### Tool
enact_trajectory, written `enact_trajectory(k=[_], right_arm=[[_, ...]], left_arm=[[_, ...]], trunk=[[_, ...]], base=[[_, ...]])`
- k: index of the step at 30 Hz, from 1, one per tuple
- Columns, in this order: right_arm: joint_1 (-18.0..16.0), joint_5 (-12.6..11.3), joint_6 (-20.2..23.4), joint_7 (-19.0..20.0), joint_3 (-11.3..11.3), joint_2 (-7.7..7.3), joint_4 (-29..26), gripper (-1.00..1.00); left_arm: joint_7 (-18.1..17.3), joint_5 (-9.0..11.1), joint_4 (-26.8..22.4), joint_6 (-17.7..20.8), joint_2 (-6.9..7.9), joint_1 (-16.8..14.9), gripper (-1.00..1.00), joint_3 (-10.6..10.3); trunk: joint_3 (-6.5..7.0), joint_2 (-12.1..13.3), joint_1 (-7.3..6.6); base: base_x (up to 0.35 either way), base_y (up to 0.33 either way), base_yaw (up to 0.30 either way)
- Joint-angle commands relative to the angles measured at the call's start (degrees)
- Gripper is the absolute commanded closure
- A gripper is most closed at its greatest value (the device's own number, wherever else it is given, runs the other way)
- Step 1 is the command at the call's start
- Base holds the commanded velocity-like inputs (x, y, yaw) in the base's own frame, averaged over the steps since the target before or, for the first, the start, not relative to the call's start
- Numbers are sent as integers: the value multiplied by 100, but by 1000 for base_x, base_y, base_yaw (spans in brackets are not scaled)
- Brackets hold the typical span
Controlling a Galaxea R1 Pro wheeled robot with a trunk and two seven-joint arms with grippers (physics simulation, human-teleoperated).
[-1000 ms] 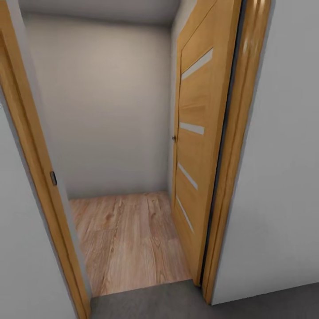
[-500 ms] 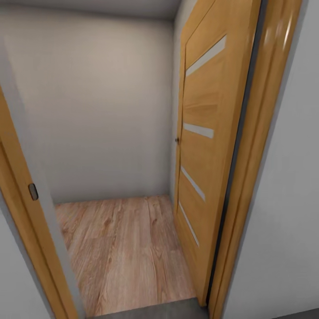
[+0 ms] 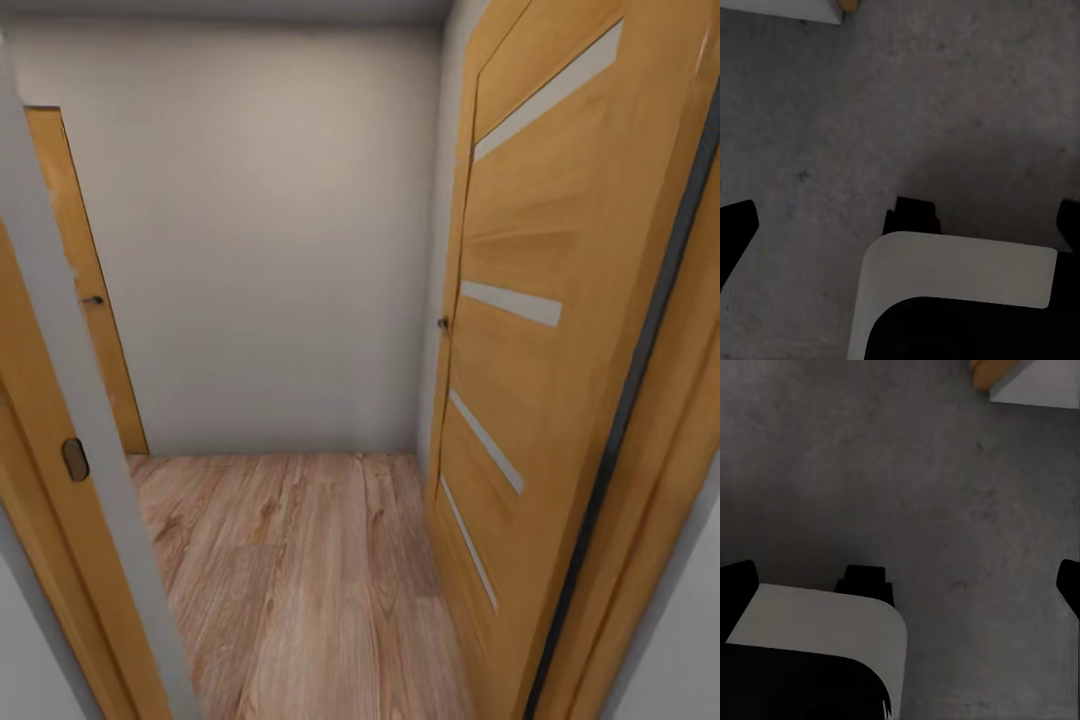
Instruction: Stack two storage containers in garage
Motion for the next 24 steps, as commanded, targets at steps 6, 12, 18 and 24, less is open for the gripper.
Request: enact_trajectory(k=[6, 12, 18, 24], right_arm=[[-6, -59, -35, 11, 48, -2, 17, -100], [-6, -53, -59, 15, 48, -13, 17, -100], [26, -30, -78, 12, 72, -22, 17, -100], [35, -25, -79, 12, 72, -20, 17, -100]], left_arm=[[-2, 56, -1, -30, 0, -4, -100, -51], [-2, 56, -1, -60, 6, -4, -100, -51], [-2, 53, -1, -65, -90, 14, -100, -43], [-2, 64, 4, -72, -141, 14, -100, -43]], trunk=[[-6, -3, 3], [-6, -3, 3], [-6, -3, 3], [-6, -3, 3]], base=[[324, 0, 274], [262, 0, 121], [31, 0, 3], [0, 0, 0]])
